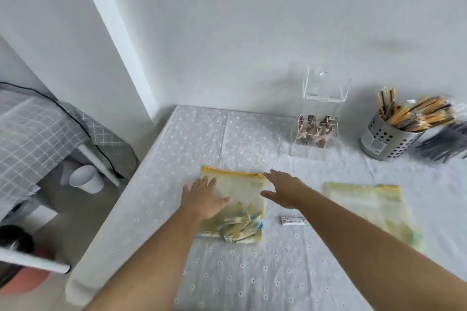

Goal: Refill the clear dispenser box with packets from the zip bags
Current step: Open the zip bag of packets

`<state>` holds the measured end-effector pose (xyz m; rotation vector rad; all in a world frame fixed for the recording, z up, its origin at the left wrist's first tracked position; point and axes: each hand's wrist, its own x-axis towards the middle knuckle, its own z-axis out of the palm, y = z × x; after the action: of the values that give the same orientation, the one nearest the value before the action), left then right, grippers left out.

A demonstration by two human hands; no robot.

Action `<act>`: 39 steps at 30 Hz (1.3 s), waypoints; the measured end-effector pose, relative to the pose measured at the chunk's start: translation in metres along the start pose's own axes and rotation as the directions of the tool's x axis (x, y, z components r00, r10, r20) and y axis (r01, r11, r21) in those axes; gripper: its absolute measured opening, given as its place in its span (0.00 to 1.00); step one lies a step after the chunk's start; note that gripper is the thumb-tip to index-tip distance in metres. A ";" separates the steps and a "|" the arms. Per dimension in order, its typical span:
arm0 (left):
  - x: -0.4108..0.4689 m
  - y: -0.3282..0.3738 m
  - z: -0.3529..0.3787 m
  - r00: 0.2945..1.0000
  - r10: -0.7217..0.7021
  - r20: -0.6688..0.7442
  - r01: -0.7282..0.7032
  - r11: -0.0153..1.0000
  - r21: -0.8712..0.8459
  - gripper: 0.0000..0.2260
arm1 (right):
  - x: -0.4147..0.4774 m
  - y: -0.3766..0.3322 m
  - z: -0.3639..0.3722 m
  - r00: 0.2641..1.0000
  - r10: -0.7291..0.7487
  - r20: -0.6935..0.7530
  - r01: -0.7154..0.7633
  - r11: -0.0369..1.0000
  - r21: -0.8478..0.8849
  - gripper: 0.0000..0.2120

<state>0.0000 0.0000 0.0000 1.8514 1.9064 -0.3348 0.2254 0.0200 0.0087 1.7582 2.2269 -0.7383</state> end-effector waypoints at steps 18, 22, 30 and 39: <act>0.007 -0.023 0.040 0.986 0.130 -0.107 -0.130 0.991 0.006 0.38 | 0.048 -0.021 0.014 0.974 0.083 -0.210 -0.054 0.989 0.138 0.18; 0.001 -0.014 0.030 0.978 0.084 -0.190 -0.113 0.983 -0.146 0.31 | 0.034 -0.022 0.002 0.981 0.077 -0.177 0.005 0.905 0.426 0.10; -0.024 0.056 -0.032 0.925 -0.372 -0.071 0.072 0.355 -0.932 0.20 | -0.027 -0.030 -0.016 0.948 0.063 -0.312 0.122 0.833 0.539 0.11; -0.047 0.081 -0.043 0.936 -0.322 0.144 0.154 0.006 -0.988 0.06 | -0.083 -0.030 -0.013 0.945 -0.067 -0.320 0.235 0.820 0.522 0.11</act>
<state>0.0733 -0.0157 0.0714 0.4930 1.6509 0.9217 0.2213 -0.0488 0.0657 2.0625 2.5486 -1.3654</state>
